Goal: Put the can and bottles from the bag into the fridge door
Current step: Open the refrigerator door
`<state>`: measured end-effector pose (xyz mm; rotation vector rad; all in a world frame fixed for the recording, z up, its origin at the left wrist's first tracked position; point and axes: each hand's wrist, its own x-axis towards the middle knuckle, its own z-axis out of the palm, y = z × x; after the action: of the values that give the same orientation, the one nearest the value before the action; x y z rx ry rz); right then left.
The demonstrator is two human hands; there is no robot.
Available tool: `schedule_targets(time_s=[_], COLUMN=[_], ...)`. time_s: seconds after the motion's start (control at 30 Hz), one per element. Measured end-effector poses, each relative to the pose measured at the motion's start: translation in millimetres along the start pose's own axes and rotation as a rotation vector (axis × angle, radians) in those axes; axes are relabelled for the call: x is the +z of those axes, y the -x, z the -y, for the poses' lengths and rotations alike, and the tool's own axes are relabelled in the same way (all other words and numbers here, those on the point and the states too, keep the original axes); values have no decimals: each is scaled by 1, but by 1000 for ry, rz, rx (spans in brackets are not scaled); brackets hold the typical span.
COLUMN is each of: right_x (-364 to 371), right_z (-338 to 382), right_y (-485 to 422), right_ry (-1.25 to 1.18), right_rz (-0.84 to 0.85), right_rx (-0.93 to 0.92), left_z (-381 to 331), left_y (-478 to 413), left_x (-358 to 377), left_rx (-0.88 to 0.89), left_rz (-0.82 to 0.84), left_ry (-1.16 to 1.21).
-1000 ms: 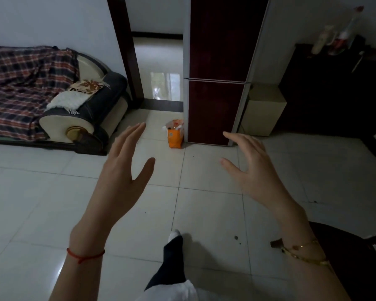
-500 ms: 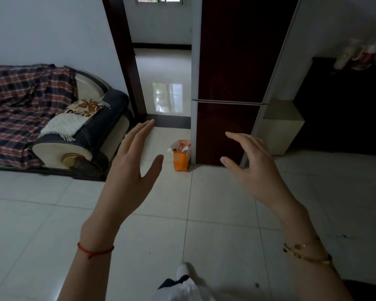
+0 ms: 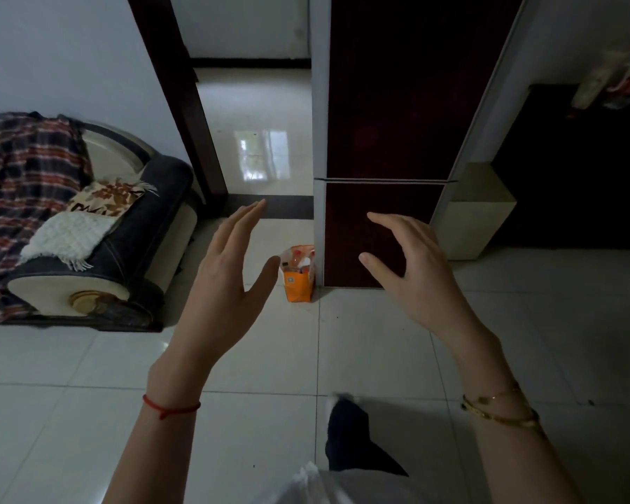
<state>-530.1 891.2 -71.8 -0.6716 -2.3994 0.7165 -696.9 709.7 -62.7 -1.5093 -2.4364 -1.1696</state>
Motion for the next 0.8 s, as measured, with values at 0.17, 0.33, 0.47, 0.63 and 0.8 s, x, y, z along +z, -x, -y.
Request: schedule_targets(time_s=[0.17,0.33,0.47,0.63,0.8], right_x=[22,41,50,61,72], right_z=[-22,-52,-71,-95,-113], right_y=[-56,-136,-208,-300,-380], right_ry=[-12,-4,-11,23,96], right_rz=[23,20,1,-39,-72], right_rx=[1,-32,-57,-93,-106], left_z=[33,67,88,120,143], left_y=[-52,-127,-197,-291,-381], left_x=[18,39,55,91,126], left_rx=[0,33,48,22,-15], left_rz=[-3,-21,-38,-72,-95], left_ry=[2,-13,34,192,278])
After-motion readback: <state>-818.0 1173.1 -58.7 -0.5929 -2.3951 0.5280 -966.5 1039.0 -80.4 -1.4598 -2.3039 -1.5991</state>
